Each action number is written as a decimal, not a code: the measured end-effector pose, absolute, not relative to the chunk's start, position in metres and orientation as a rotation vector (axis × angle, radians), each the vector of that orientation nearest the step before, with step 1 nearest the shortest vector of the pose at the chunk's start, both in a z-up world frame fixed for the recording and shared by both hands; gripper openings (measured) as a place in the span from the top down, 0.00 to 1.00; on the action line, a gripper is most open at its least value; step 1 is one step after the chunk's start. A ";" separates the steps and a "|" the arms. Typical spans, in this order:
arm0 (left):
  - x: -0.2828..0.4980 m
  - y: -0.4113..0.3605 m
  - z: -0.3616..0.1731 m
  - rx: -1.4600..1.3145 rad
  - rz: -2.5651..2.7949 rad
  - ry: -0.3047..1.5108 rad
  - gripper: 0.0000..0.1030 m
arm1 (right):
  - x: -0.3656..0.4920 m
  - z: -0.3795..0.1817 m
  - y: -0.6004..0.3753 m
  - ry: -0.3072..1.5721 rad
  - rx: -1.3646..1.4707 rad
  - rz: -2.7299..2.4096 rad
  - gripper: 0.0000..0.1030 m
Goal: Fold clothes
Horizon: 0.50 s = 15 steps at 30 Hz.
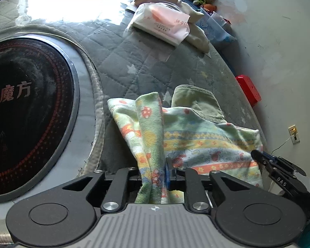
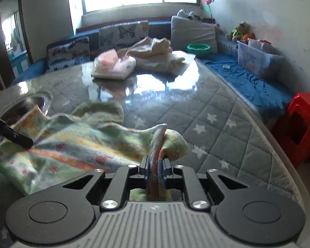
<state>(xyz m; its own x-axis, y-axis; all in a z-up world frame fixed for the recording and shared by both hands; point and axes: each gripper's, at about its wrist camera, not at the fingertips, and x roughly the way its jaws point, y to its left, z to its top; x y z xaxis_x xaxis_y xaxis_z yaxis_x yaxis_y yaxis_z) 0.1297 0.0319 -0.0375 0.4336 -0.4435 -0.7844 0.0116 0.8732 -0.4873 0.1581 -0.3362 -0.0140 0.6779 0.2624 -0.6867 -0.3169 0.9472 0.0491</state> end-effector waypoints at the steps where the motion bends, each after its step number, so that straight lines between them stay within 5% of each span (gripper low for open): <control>1: 0.128 0.032 -0.036 -0.437 -0.294 1.087 0.79 | 0.159 -0.017 -0.336 0.767 -0.088 0.321 0.82; 5: 0.122 0.035 -0.030 -0.394 -0.282 1.059 0.65 | 0.157 -0.014 -0.344 0.765 -0.081 0.288 0.77; 15: 0.114 0.054 0.000 -0.371 -0.193 0.921 0.70 | 0.161 -0.005 -0.337 0.675 -0.064 0.285 0.77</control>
